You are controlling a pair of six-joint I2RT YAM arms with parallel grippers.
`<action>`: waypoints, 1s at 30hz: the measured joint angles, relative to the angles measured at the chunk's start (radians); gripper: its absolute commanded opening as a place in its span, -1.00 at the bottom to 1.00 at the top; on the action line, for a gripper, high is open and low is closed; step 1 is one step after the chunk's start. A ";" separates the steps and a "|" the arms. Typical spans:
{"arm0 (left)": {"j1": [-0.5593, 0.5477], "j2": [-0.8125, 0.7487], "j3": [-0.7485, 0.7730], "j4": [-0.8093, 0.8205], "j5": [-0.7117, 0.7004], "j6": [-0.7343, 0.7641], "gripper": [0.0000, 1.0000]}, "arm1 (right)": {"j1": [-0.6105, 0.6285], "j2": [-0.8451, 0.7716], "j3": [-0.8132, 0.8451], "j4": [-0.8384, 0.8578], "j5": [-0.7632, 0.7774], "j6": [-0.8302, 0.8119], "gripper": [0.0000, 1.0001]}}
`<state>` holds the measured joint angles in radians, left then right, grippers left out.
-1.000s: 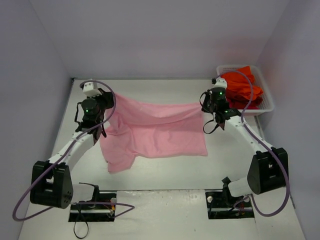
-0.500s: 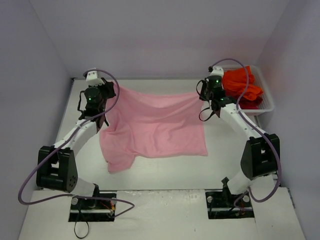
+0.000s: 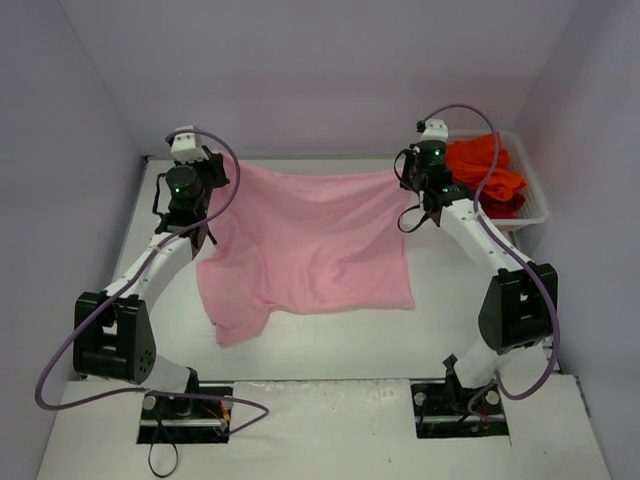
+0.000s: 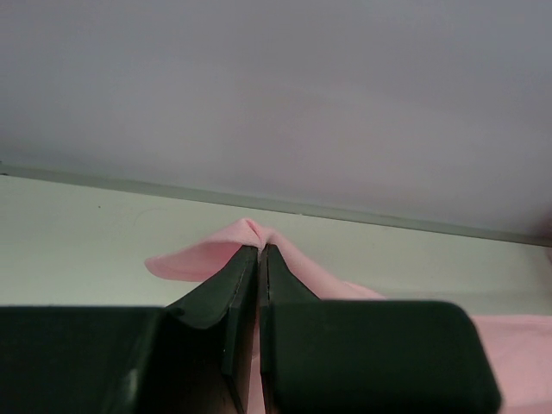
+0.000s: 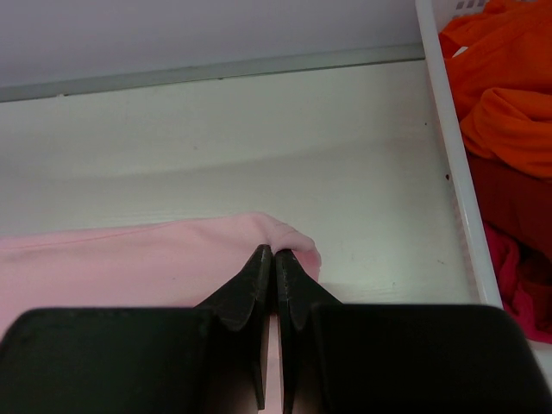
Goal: Fold and stack the t-shirts
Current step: Fold the tshirt
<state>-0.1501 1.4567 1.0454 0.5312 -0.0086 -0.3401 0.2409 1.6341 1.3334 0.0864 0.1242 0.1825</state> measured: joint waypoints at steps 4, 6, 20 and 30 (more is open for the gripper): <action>0.000 -0.004 0.000 -0.013 0.000 0.016 -1.00 | 0.000 -0.001 0.000 -0.001 0.000 -0.009 -1.00; 0.000 -0.011 0.000 -0.018 0.000 0.019 -1.00 | 0.000 -0.008 0.000 -0.001 -0.001 -0.011 -1.00; 0.002 -0.195 -0.089 -0.031 -0.018 0.026 -1.00 | 0.000 -0.192 -0.131 0.000 -0.009 0.001 -1.00; 0.002 -0.281 -0.274 -0.035 -0.015 -0.011 -1.00 | 0.002 -0.323 -0.325 -0.003 -0.025 0.056 -1.00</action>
<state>-0.1486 1.1755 0.7715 0.4957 -0.0235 -0.3511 0.2428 1.3109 1.0088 0.0830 0.0990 0.2390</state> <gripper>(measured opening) 0.006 0.008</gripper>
